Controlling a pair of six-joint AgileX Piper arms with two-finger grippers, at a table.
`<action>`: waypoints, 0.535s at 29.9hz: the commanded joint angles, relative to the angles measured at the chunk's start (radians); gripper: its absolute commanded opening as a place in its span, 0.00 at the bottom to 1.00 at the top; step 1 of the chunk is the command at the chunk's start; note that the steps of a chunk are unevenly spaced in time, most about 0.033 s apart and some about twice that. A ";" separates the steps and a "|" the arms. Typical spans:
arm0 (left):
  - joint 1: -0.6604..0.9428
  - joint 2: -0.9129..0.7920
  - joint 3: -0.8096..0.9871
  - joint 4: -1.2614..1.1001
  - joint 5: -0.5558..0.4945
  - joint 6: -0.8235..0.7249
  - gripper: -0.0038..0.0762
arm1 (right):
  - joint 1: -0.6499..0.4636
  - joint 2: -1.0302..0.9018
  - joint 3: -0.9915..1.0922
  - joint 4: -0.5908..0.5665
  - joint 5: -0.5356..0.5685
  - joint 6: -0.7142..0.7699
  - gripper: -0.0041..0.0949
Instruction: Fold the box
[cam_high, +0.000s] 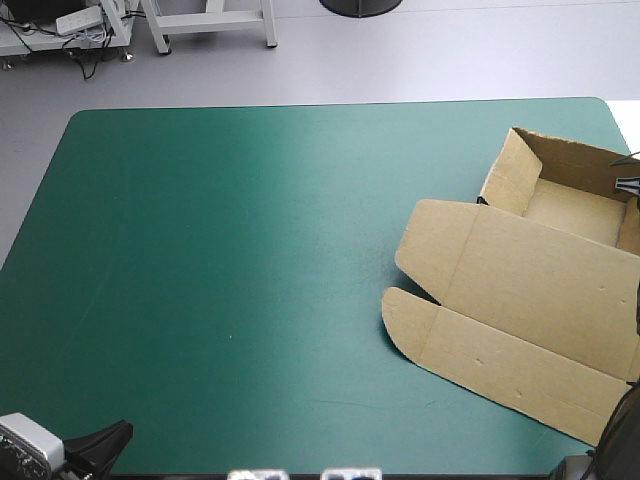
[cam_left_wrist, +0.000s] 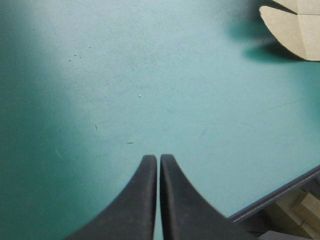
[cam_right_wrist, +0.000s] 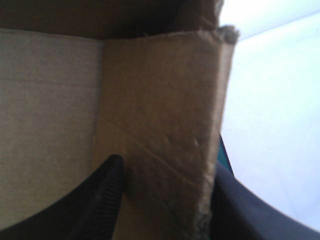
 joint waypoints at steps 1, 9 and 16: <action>-0.007 0.037 -0.016 -0.010 -0.064 -0.010 0.04 | -0.003 -0.068 -0.085 -0.018 0.002 0.001 0.55; -0.007 0.078 -0.015 -0.004 -0.064 -0.004 0.04 | -0.003 -0.178 -0.249 0.041 0.036 0.026 0.53; -0.007 0.078 -0.015 0.020 -0.066 0.058 0.04 | -0.003 -0.401 -0.260 0.162 0.036 -0.016 0.05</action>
